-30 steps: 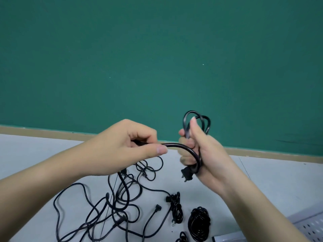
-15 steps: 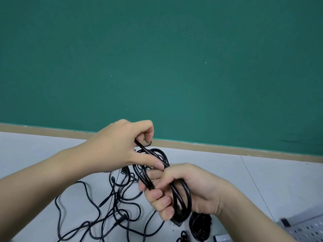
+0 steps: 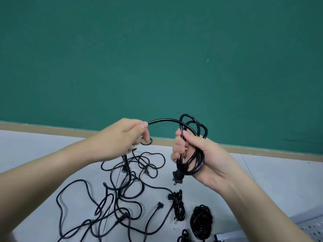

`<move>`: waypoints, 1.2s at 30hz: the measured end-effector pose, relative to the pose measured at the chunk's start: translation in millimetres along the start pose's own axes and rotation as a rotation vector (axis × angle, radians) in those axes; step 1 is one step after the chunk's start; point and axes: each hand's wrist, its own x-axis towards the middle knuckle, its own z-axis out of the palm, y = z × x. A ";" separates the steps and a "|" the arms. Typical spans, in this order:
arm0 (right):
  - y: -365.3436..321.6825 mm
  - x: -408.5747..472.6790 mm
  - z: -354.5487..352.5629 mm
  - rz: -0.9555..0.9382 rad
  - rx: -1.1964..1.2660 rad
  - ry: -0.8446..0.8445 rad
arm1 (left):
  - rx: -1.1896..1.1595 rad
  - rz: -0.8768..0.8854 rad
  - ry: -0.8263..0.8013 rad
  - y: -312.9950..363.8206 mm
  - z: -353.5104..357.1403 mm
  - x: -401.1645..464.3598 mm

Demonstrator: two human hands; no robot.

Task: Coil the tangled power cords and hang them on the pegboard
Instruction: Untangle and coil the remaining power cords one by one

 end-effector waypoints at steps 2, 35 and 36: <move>2.7 3.9 -0.7 -0.072 -0.084 0.056 | -0.092 -0.046 -0.025 3.1 12.2 -1.5; -33.5 -18.9 -13.8 -0.325 -0.071 0.193 | 0.560 0.174 -0.118 38.0 6.8 -30.6; -31.0 -20.2 -13.9 -0.337 -0.146 0.191 | 0.564 0.206 -0.111 41.1 7.4 -32.9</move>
